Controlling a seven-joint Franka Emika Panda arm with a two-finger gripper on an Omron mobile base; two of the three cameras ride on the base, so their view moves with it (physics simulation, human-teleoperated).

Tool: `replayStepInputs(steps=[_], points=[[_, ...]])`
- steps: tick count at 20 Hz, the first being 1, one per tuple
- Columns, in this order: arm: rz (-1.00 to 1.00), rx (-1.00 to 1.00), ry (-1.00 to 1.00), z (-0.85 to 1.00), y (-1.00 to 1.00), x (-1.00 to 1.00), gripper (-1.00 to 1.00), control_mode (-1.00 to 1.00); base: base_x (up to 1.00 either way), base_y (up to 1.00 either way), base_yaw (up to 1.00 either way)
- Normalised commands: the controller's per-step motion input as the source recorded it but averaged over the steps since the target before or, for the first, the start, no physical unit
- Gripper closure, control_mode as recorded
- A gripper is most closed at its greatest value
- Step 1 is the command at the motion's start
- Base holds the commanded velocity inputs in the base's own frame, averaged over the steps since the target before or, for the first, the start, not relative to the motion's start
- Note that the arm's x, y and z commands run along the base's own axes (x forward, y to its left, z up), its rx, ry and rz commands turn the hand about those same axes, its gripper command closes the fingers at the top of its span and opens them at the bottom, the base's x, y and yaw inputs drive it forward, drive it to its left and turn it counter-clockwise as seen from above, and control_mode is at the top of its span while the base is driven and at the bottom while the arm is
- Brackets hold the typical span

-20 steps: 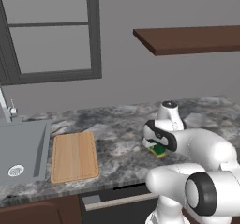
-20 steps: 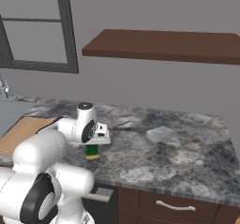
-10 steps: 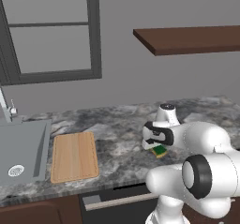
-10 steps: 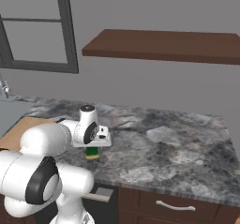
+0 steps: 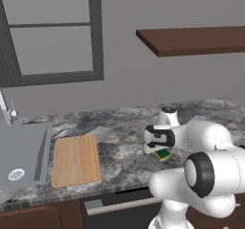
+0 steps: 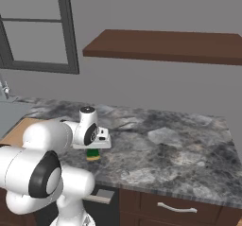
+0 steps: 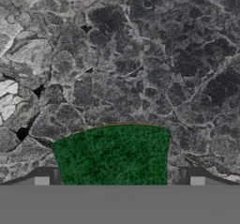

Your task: Pick up the sponge from the counter and clean the cutting board by briefly scrubbing or pressing down on the cutting board. Once finished, release the sponge.

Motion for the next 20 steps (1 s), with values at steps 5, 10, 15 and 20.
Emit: replayStepInputs(steps=[5,10,15,20], points=[[0.00,0.00,0.00,0.00,0.01,0.00,-1.00,-1.00,0.00,0.00,0.00],[0.00,0.00,0.00,0.00,0.00,0.00,-1.00,-1.00,0.00,0.00,0.00],[0.00,0.00,-0.01,0.00,0.00,0.00,-1.00,-1.00,0.00,0.00,0.00],[0.00,0.00,-0.02,0.00,0.00,0.00,-1.00,-1.00,0.00,0.00,0.00]])
